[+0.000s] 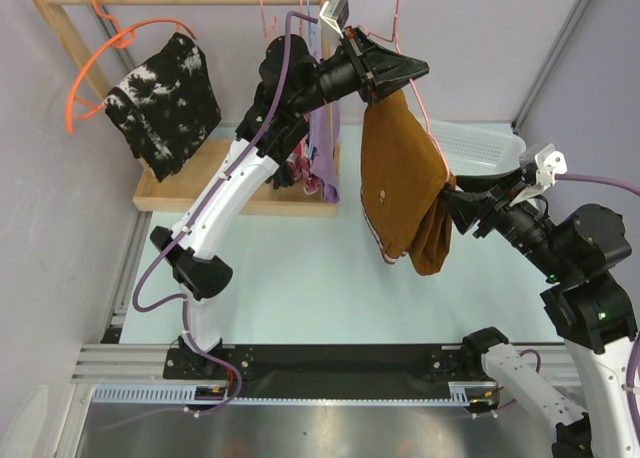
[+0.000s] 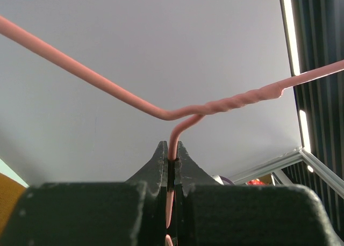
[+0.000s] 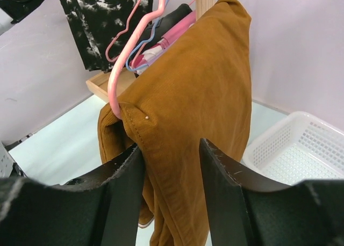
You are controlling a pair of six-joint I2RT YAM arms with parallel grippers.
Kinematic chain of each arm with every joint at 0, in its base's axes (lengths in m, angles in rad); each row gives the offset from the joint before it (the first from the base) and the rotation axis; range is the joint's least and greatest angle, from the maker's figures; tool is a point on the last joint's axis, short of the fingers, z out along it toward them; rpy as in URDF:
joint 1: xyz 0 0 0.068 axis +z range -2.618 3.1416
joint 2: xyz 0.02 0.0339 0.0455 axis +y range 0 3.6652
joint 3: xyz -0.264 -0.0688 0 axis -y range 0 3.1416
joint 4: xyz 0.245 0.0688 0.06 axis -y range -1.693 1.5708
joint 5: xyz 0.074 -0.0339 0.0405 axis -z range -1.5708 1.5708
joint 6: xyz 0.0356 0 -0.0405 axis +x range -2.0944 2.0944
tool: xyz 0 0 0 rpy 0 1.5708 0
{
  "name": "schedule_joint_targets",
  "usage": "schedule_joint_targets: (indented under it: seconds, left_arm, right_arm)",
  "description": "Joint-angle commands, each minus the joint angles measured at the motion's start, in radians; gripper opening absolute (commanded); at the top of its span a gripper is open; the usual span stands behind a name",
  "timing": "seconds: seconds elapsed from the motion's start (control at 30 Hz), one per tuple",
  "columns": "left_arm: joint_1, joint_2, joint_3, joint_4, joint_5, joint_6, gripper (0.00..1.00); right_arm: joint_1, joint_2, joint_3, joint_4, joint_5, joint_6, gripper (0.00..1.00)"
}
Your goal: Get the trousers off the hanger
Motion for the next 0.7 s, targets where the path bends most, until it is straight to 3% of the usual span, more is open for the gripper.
schedule_joint_targets:
  seconds: [0.0,0.3,0.57,0.67]
  left_arm:
    - [-0.010,-0.065,0.063,0.137,-0.025,-0.092,0.00]
    - [-0.036,-0.065,0.063,0.137,-0.025,-0.089,0.00]
    - [-0.052,-0.062,0.061,0.137,-0.017,-0.094,0.00]
    - [-0.055,-0.069,0.053,0.134,-0.020,-0.083,0.00]
  right_arm:
    - [-0.001,0.015,-0.009,0.057,0.008,0.011,0.49]
    - [0.064,0.037,-0.058,0.112,0.123,-0.023,0.41]
    - [0.238,0.031,-0.150,0.210,0.368,-0.084,0.42]
    - [0.262,0.020,-0.197,0.267,0.459,-0.082,0.38]
